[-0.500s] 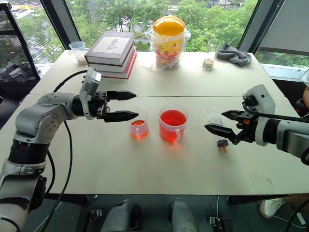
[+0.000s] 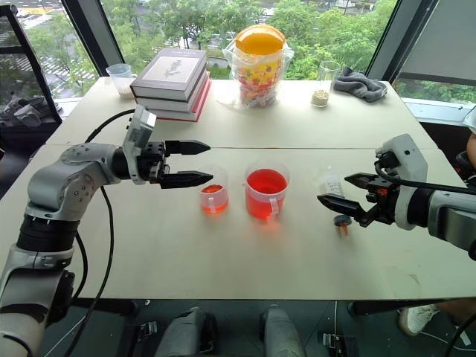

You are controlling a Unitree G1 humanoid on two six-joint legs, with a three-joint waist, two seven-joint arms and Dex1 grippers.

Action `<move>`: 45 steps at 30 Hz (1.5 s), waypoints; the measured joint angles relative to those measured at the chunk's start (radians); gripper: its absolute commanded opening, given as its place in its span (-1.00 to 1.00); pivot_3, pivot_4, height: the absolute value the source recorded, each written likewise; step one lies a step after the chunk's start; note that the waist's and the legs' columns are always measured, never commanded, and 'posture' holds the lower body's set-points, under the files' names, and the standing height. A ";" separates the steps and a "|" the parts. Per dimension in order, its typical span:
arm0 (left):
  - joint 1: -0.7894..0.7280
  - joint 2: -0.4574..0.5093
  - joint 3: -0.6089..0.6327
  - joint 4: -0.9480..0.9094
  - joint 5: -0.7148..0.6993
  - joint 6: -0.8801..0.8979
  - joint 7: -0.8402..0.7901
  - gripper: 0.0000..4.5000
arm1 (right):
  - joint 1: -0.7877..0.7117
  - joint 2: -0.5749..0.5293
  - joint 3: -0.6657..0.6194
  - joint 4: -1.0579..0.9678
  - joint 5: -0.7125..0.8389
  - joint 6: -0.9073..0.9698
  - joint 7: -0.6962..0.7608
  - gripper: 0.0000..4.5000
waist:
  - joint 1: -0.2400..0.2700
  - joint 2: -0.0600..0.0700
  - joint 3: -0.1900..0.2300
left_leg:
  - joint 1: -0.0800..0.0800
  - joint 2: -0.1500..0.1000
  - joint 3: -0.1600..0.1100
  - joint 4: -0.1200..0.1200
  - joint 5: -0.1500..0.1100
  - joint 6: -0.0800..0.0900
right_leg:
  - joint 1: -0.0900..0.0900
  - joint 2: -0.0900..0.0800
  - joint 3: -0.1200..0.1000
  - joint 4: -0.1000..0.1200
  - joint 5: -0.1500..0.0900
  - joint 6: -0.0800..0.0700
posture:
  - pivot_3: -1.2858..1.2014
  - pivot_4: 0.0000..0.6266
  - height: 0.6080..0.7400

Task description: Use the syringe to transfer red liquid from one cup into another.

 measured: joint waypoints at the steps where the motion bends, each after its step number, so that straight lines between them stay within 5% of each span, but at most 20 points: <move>1: 0.000 -0.004 0.000 0.000 0.000 0.000 0.000 1.00 | 0.000 0.000 0.000 0.000 0.000 0.003 -0.005 0.98 | 0.000 0.000 0.000 | 0.000 0.000 0.000 0.000 0.000 0.000 | 0.000 0.000 0.000 0.000 0.000 0.000 | 0.03 -0.52 1.00; 11: 0.002 -0.012 0.001 0.001 0.000 -0.001 0.001 1.00 | -0.034 -0.040 0.031 0.037 -0.001 0.029 -0.009 0.98 | -0.001 0.000 0.000 | 0.000 0.000 0.000 0.000 0.000 0.000 | 0.000 0.000 0.000 0.000 0.000 0.000 | 0.03 -0.52 1.00; 19: 0.014 -0.030 0.007 0.000 0.002 -0.008 0.025 1.00 | -0.293 -0.077 0.269 0.256 -0.061 0.125 -0.012 0.98 | -0.004 0.000 0.000 | 0.001 0.000 0.001 0.000 0.000 0.000 | -0.001 0.000 0.001 0.000 0.000 -0.001 | 0.03 -0.52 1.00; 26: 0.014 -0.065 0.001 -0.002 0.004 -0.015 0.046 1.00 | -0.658 0.021 0.692 0.747 -0.338 0.136 0.022 0.98 | -0.005 0.000 0.000 | -0.001 0.000 0.004 -0.001 0.000 0.000 | -0.004 0.000 0.003 0.000 0.000 -0.001 | 0.03 -0.52 1.00; 32: 0.059 -0.062 0.009 -0.042 0.002 -0.026 0.072 1.00 | -0.831 0.133 0.903 1.082 -0.528 0.030 0.163 0.98 | -0.006 0.000 0.000 | -0.004 0.000 0.005 -0.001 0.000 0.000 | -0.006 0.001 0.002 0.000 0.002 0.003 | 0.03 -0.52 1.00; 45: 0.153 -0.045 0.032 -0.144 -0.002 -0.017 0.139 1.00 | -0.962 0.301 1.056 1.478 -0.862 -0.216 0.436 0.98 | -0.004 0.001 0.000 | -0.004 0.000 0.005 0.000 0.000 0.000 | -0.005 0.001 0.001 0.002 0.002 0.004 | 0.03 -0.52 1.00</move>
